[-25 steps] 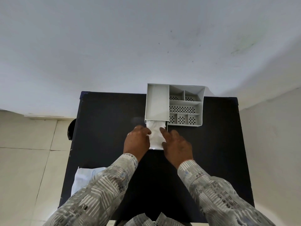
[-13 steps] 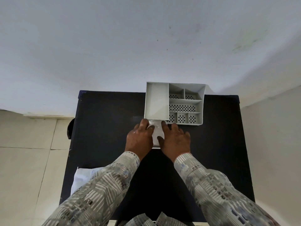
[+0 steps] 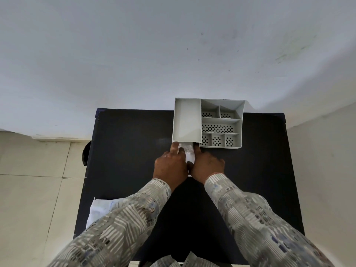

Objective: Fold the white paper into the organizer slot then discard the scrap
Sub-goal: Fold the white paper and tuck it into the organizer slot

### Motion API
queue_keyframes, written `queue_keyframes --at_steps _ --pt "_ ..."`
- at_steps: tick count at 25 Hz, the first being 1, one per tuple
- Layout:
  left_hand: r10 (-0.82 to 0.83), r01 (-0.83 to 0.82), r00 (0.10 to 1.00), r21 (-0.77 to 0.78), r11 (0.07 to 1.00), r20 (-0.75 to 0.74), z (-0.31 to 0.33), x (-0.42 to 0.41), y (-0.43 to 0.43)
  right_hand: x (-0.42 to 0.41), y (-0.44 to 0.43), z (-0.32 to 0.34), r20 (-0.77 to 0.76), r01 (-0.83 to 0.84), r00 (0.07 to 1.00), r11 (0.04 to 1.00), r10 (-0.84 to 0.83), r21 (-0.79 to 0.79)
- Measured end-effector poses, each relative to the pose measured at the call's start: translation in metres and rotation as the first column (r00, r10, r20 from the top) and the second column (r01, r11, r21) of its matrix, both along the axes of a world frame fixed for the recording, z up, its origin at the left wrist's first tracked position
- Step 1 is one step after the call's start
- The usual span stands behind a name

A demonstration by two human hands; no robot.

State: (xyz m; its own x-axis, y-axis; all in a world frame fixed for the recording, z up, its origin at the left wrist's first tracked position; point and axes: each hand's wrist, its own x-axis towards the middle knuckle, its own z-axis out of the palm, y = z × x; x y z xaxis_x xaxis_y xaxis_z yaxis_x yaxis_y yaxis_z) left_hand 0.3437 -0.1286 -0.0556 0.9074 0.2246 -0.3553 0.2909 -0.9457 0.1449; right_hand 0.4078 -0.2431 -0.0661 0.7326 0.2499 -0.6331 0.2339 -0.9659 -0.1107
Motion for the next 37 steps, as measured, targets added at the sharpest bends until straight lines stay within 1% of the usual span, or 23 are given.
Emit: queue_keyframes --at_steps 2,4,6,8,9,11,13,15,18,21,23,25,28,30,32,34,37 --pt "0.022 -0.021 1.0 -0.036 0.999 0.017 -0.001 -0.008 0.003 -0.01 -0.001 0.015 0.067 -0.064 0.996 0.998 0.064 -0.009" --pt "0.018 -0.018 1.0 -0.062 0.998 0.01 -0.005 -0.014 0.005 -0.021 0.002 0.028 0.088 -0.175 0.98 0.983 0.179 -0.051" --pt "-0.028 0.025 0.999 -0.109 0.994 -0.02 -0.009 -0.018 0.005 -0.021 0.011 0.034 0.121 -0.265 0.955 0.962 0.272 -0.064" --pt "-0.085 0.076 0.995 -0.164 0.983 -0.048 -0.01 -0.018 0.004 -0.013 0.019 0.036 0.16 -0.318 0.933 0.947 0.322 -0.053" --pt "-0.1 0.088 0.993 -0.177 0.98 -0.057 -0.01 -0.017 0.004 -0.009 0.022 0.036 0.156 -0.341 0.925 0.938 0.345 -0.056" --pt "-0.121 0.108 0.991 -0.179 0.978 -0.064 -0.01 -0.016 0.006 0.0 0.025 0.032 0.082 -0.372 0.922 0.924 0.379 -0.088" --pt "-0.165 0.152 0.984 -0.171 0.974 -0.061 -0.008 -0.016 0.007 0.008 0.026 0.025 -0.017 -0.369 0.929 0.92 0.37 -0.134" --pt "-0.177 0.162 0.981 -0.17 0.972 -0.075 -0.006 -0.014 0.006 0.015 0.029 0.021 -0.049 -0.353 0.936 0.924 0.349 -0.146" --pt "-0.141 0.128 0.987 -0.153 0.98 -0.074 -0.006 -0.017 0.008 0.019 0.036 0.025 -0.031 -0.374 0.927 0.922 0.373 -0.102" --pt "-0.112 0.109 0.993 -0.085 0.99 -0.03 -0.016 -0.028 0.011 0.019 0.034 0.03 -0.068 -0.332 0.941 0.943 0.331 -0.015" --pt "-0.131 0.127 0.99 -0.082 0.989 -0.054 -0.023 -0.034 0.01 0.018 0.034 0.027 -0.106 -0.308 0.948 0.95 0.301 -0.057" --pt "-0.168 0.163 0.984 -0.089 0.983 -0.057 -0.026 -0.036 0.008 0.018 0.039 0.023 -0.124 -0.327 0.942 0.938 0.313 -0.117" --pt "-0.164 0.156 0.982 -0.095 0.983 -0.088 -0.026 -0.034 0.006 0.02 0.05 0.017 -0.1 -0.417 0.909 0.894 0.406 -0.165" --pt "-0.189 0.181 0.974 -0.074 0.981 -0.128 -0.024 -0.034 0.008 0.02 0.051 0.014 -0.093 -0.439 0.898 0.884 0.429 -0.16" --pt "-0.238 0.232 0.959 -0.056 0.971 -0.157 -0.02 -0.033 0.008 0.019 0.043 0.014 -0.091 -0.415 0.909 0.901 0.406 -0.124" --pt "-0.266 0.262 0.951 -0.046 0.964 -0.16 -0.018 -0.029 0.009 0.02 0.034 0.017 -0.034 -0.387 0.922 0.917 0.385 -0.1" --pt "-0.267 0.257 0.947 -0.078 0.963 -0.178 -0.017 -0.024 0.008 0.018 0.031 0.021 0.013 -0.401 0.912 0.9 0.409 -0.169"
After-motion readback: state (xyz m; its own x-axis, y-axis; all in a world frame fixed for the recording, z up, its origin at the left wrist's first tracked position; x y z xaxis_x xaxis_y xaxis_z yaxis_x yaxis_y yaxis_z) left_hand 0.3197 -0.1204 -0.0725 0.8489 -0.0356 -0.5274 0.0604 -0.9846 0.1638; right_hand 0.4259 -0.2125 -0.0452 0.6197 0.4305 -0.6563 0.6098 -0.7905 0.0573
